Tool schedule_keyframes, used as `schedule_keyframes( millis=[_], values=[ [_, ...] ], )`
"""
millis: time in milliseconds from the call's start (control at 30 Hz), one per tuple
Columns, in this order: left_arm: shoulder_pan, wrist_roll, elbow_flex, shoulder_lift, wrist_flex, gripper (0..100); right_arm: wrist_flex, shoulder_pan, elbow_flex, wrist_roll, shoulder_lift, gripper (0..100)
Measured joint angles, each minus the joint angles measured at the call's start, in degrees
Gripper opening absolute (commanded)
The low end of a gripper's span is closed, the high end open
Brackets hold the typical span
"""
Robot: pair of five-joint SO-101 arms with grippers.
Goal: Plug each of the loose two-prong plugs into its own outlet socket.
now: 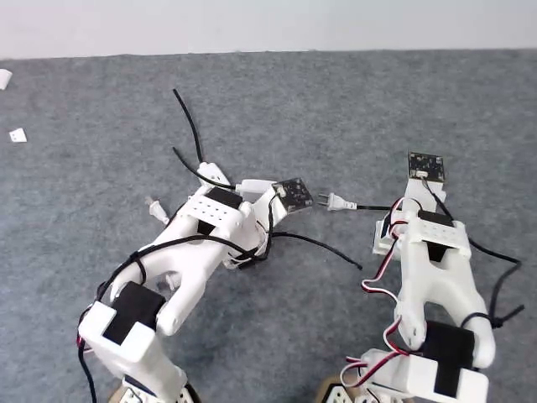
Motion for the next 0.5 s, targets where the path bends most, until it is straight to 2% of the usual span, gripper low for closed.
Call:
schedule_keyframes(
  millis=[200, 500],
  values=[
    [0.1, 18.0, 0.1, -9.3, 1.4, 1, 0.0, 0.0, 0.0, 0.0, 0.0, 1.1],
    [0.9, 37.0, 1.6, -17.8, 7.7, 1, 0.0, 0.0, 0.0, 0.0, 0.0, 1.1]
  ],
)
